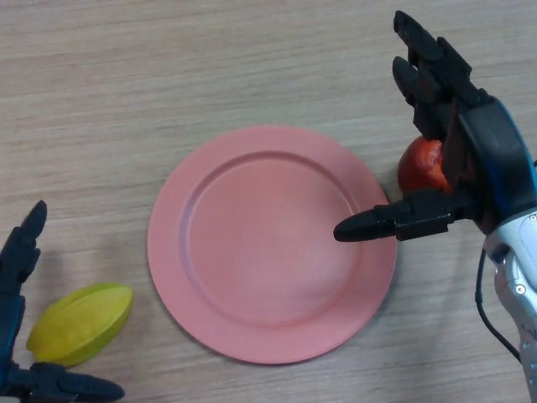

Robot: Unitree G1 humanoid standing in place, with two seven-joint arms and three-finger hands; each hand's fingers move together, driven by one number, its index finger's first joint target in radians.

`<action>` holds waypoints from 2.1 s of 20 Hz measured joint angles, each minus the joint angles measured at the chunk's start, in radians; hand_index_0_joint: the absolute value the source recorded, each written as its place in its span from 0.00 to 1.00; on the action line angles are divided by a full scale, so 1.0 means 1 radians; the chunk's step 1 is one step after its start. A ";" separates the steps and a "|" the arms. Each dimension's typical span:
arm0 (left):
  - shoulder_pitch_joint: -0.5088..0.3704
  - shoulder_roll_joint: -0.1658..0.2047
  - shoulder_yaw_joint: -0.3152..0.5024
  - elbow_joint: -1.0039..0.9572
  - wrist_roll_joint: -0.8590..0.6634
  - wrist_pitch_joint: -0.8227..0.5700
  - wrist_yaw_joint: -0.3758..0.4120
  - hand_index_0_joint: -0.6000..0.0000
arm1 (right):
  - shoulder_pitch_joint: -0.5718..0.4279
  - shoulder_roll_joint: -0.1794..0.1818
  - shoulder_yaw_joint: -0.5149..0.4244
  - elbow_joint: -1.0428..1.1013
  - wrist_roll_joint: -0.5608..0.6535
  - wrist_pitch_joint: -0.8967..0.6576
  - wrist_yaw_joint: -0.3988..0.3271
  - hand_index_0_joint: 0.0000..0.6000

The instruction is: Pick up the yellow starfruit and place it on the plate

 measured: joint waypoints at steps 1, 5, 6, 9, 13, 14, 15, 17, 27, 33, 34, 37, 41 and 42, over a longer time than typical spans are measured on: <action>0.000 0.000 0.000 0.000 0.000 0.000 0.003 0.50 | 0.000 0.000 0.000 0.000 0.007 0.000 0.000 0.00; 0.015 0.001 -0.068 0.010 0.093 -0.005 0.008 0.00 | 0.000 0.000 -0.001 -0.004 0.026 0.000 -0.022 0.00; 0.015 0.002 -0.078 0.011 0.108 -0.020 0.018 0.00 | 0.000 0.000 -0.002 -0.004 0.026 0.000 -0.025 0.00; 0.010 0.009 -0.077 0.017 0.108 -0.021 0.019 0.00 | 0.007 0.000 -0.003 -0.012 0.026 0.000 -0.026 0.00; 0.006 0.010 -0.076 -0.040 0.098 0.076 -0.018 0.00 | 0.013 0.000 -0.003 -0.053 0.026 0.001 -0.026 0.00; 0.008 0.009 -0.075 -0.067 0.095 0.115 -0.040 0.00 | 0.013 0.000 -0.003 -0.057 0.026 0.001 -0.026 0.00; 0.009 0.009 -0.069 -0.108 0.067 0.148 -0.071 0.00 | 0.012 0.000 -0.003 -0.066 0.026 0.001 -0.026 0.00; 0.005 0.009 -0.036 -0.201 0.065 0.169 -0.147 0.00 | 0.005 0.000 -0.003 -0.070 0.026 0.002 -0.026 0.00; -0.286 0.092 -0.256 -0.478 -0.049 0.831 -0.344 0.00 | 0.019 -0.003 -0.025 -0.163 0.087 0.059 -0.026 0.00; -0.392 0.049 -0.385 -0.002 0.076 0.206 -0.097 0.00 | 0.016 -0.032 -0.038 -0.171 0.086 0.091 -0.032 0.00; -0.426 0.038 -0.385 0.032 0.076 0.176 -0.031 0.00 | 0.015 -0.033 -0.043 -0.171 0.086 0.091 -0.032 0.00; -0.491 0.018 -0.387 0.138 0.076 0.100 0.028 0.00 | 0.027 -0.038 -0.072 -0.172 0.084 0.090 -0.033 0.00; -0.533 0.017 -0.425 0.191 0.060 0.114 0.034 0.16 | 0.035 -0.052 -0.095 -0.179 0.084 0.091 -0.033 0.00; -0.538 0.016 -0.433 0.193 0.060 0.114 0.042 0.33 | 0.035 -0.052 -0.095 -0.178 0.084 0.091 -0.033 0.00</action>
